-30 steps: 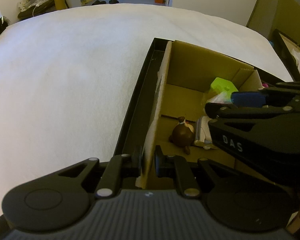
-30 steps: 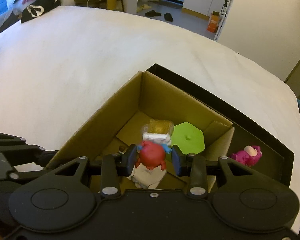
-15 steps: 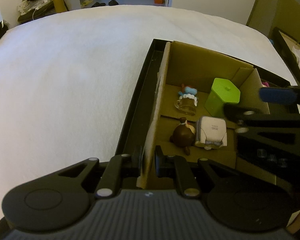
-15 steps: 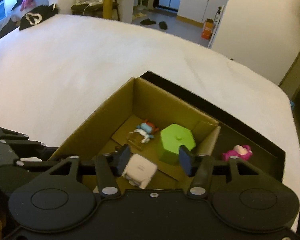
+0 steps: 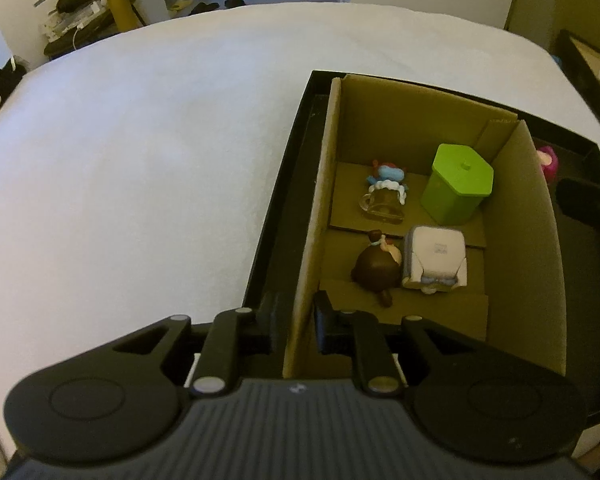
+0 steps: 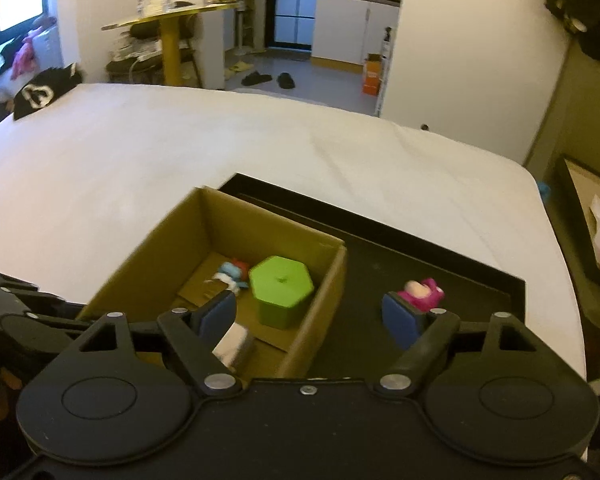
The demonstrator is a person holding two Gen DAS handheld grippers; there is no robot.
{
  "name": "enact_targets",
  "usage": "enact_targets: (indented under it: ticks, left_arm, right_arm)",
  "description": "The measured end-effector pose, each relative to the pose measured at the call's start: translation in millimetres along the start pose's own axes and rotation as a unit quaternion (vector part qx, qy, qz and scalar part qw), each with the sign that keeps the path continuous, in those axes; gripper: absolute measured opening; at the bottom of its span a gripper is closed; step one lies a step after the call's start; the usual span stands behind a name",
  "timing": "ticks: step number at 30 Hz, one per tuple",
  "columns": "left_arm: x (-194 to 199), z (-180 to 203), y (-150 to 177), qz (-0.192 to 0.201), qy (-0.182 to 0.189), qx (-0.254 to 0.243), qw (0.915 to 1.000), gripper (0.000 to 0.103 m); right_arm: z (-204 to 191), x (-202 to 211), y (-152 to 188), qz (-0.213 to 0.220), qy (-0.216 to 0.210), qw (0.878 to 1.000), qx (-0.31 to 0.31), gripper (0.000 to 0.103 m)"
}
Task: Organize rigid objects
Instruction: 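Open the right gripper and withdraw it from the box, then move the open right gripper to the pink dinosaur figure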
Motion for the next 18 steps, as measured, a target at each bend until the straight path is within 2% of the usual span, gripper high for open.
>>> enact_targets:
  ticks: [5,10,13,18]
  left_arm:
    - [0.5,0.8,-2.0,0.0,-0.023,-0.004,0.9997,0.031]
    - [3.8,4.1,-6.2,0.004,-0.038,-0.013,0.9992,0.036]
    - [5.8,7.9,-9.9,0.005,-0.037,-0.013,0.9992,0.043]
    - [8.4,12.8,-14.5,0.007,-0.054,-0.019,0.9983,0.054]
  right_arm:
    - [22.8,-3.1,9.0,0.002,0.011,1.0,-0.018,0.084]
    - [44.0,-8.1,18.0,0.002,0.011,0.999,-0.042,0.084]
    - [52.6,-11.1,23.3,0.003,0.008,0.998,-0.055,0.084]
    - [64.7,-20.3,33.4,0.003,0.007,0.998,-0.068,0.084]
Point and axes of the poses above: each gripper's, at about its wrist camera, not at the fingertips, and x roughly against the way its jaws point, z to its right, y to its underside, the point moved 5 cm from there along -x, roughly the way its jaws point, and after that the axes turned 6 degrees about y, right-handed, at the moved point
